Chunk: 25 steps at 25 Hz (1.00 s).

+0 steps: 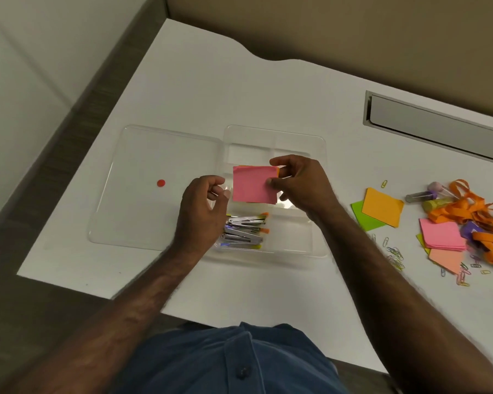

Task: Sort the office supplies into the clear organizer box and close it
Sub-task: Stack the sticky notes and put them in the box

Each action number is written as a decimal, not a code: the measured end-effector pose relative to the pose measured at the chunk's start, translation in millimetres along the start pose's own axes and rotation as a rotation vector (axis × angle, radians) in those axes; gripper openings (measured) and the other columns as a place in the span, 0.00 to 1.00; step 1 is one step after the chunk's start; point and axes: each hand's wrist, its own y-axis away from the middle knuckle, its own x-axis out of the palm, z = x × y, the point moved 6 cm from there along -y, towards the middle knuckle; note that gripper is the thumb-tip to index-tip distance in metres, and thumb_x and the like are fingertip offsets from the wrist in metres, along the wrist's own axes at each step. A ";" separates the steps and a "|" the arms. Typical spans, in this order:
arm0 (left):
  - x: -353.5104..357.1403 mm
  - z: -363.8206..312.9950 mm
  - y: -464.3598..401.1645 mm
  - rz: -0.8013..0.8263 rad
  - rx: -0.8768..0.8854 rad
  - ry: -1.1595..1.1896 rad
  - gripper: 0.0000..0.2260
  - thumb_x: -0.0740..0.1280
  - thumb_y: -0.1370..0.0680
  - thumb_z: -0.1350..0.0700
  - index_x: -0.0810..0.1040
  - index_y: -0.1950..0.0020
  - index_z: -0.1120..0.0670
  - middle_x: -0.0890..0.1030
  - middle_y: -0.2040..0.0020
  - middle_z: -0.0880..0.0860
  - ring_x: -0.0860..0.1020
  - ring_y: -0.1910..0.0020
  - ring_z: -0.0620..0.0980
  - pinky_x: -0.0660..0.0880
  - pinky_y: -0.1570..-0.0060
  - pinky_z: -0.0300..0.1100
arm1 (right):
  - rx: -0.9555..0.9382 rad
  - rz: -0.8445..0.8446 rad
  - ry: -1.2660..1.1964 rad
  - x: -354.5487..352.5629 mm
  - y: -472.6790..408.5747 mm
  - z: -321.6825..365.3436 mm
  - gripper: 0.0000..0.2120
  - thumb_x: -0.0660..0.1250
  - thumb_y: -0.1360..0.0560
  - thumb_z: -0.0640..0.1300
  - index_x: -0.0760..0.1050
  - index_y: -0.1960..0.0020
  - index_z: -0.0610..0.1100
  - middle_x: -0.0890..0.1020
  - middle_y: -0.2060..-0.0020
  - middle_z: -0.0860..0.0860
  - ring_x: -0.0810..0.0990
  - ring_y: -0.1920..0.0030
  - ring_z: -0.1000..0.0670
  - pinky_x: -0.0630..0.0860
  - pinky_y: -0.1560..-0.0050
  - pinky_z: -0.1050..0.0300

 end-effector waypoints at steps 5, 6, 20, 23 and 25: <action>2.4 1.3 -4.7 0.058 0.045 -0.012 0.09 0.70 0.20 0.61 0.79 0.40 0.57 0.81 0.50 0.52 0.78 0.54 0.49 0.71 0.49 0.25 | 0.053 0.018 0.084 25.0 -16.7 0.7 0.17 0.80 0.30 0.37 0.80 0.45 0.43 0.87 0.57 0.45 0.86 0.66 0.45 0.81 0.68 0.52; 3.5 1.2 -5.4 0.067 0.044 -0.010 0.09 0.70 0.20 0.60 0.79 0.40 0.58 0.81 0.50 0.52 0.78 0.53 0.48 0.71 0.49 0.24 | 0.041 0.011 0.118 29.1 -17.7 0.7 0.16 0.80 0.30 0.38 0.81 0.45 0.43 0.87 0.56 0.46 0.87 0.62 0.42 0.84 0.65 0.47; 74.5 -60.9 17.1 0.185 0.128 0.133 0.07 0.70 0.21 0.57 0.81 0.43 0.51 0.80 0.52 0.40 0.79 0.53 0.42 0.70 0.54 0.25 | -0.052 -0.369 0.280 -87.3 26.1 -47.5 0.11 0.74 0.26 0.44 0.84 0.44 0.49 0.87 0.58 0.55 0.86 0.55 0.52 0.82 0.44 0.49; 104.5 -87.3 32.7 0.224 0.185 0.128 0.07 0.69 0.20 0.55 0.80 0.43 0.50 0.79 0.53 0.38 0.78 0.53 0.41 0.69 0.57 0.26 | 0.026 -0.416 0.332 -131.1 30.7 -94.0 0.14 0.74 0.26 0.42 0.83 0.40 0.48 0.87 0.52 0.51 0.85 0.51 0.50 0.81 0.43 0.47; 124.1 -102.6 43.1 0.245 0.200 0.125 0.07 0.68 0.20 0.54 0.80 0.42 0.49 0.79 0.53 0.39 0.78 0.52 0.41 0.70 0.58 0.27 | 0.068 -0.401 0.411 -155.1 31.8 -126.5 0.19 0.74 0.26 0.40 0.81 0.35 0.45 0.85 0.44 0.47 0.82 0.42 0.45 0.78 0.39 0.47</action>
